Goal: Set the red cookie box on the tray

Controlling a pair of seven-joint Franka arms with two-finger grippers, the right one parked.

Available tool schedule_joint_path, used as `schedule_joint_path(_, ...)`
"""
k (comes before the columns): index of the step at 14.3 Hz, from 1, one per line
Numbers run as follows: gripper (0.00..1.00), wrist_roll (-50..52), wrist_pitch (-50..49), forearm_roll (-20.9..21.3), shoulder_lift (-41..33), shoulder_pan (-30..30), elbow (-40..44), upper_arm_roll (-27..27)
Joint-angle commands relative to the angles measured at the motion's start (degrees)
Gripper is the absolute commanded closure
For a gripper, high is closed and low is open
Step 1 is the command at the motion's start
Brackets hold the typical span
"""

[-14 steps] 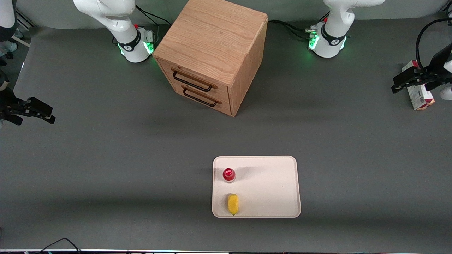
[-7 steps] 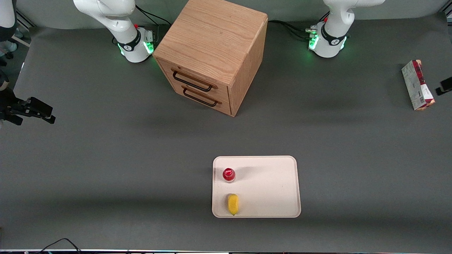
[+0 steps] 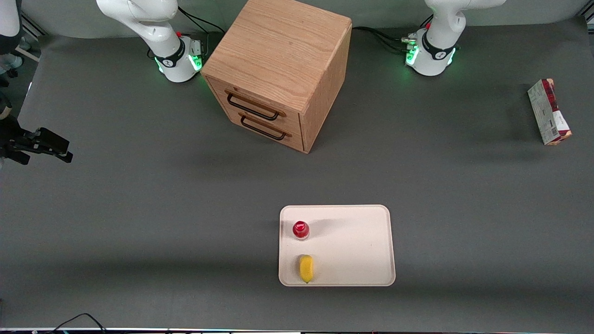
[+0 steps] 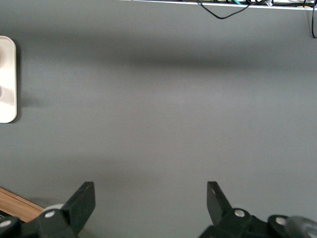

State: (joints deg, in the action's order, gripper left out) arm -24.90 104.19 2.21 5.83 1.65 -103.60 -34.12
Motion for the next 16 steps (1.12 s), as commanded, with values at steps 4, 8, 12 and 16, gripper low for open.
schedule_joint_path(4,0.0,-5.59,13.57,0.69,-1.52,0.55,-16.17,-8.66)
schedule_joint_path(8,0.0,-10.78,26.82,0.34,-1.78,0.55,-27.77,-14.82)
schedule_joint_path(12,0.0,-12.71,37.46,0.16,-1.7,0.46,-36.31,-18.26)
schedule_joint_path(16,0.0,-13.51,42.94,-0.19,-0.47,0.29,-39.75,-19.05)
